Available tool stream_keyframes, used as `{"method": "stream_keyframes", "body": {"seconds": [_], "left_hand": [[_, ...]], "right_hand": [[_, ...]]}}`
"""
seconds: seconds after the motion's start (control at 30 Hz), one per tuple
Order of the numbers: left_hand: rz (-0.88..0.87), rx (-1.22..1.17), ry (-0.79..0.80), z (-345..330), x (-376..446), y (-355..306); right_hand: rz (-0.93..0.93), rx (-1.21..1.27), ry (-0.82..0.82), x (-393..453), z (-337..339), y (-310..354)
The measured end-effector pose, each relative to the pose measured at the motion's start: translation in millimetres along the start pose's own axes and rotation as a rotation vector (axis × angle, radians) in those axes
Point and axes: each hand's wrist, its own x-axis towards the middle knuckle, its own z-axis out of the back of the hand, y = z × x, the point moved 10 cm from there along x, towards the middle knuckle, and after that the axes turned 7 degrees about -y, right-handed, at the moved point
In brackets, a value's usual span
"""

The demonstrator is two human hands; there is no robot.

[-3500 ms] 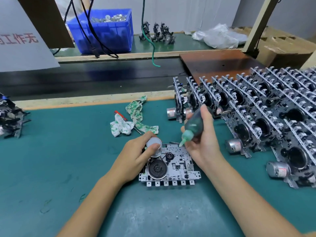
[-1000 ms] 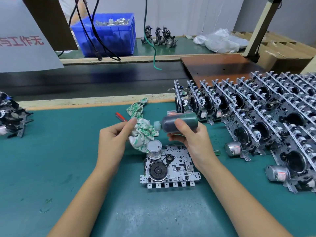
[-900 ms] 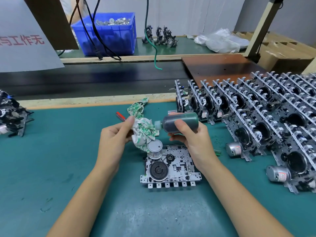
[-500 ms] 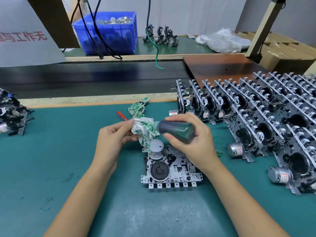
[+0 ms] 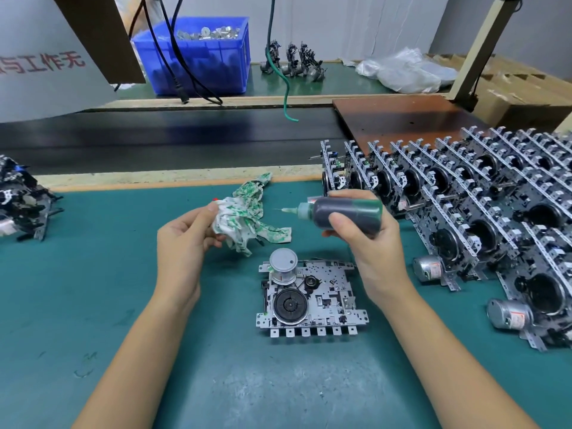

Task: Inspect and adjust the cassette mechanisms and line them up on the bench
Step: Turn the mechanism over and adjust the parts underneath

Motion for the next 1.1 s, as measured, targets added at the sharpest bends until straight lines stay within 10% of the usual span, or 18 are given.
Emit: {"method": "stream_keyframes", "body": {"seconds": [0.27,0.53,1.1], "left_hand": [[0.080,-0.027,0.247,-37,-19,11],[0.292,-0.185,0.139,-31,-15,23],[0.252,-0.070,0.146,-25,-11,25]], "right_hand": [[-0.035,-0.073,0.059,-4,-11,-5],[0.209,-0.516,0.304,-16,-36,5],[0.039,-0.242,0.281,-10,-27,6]]}}
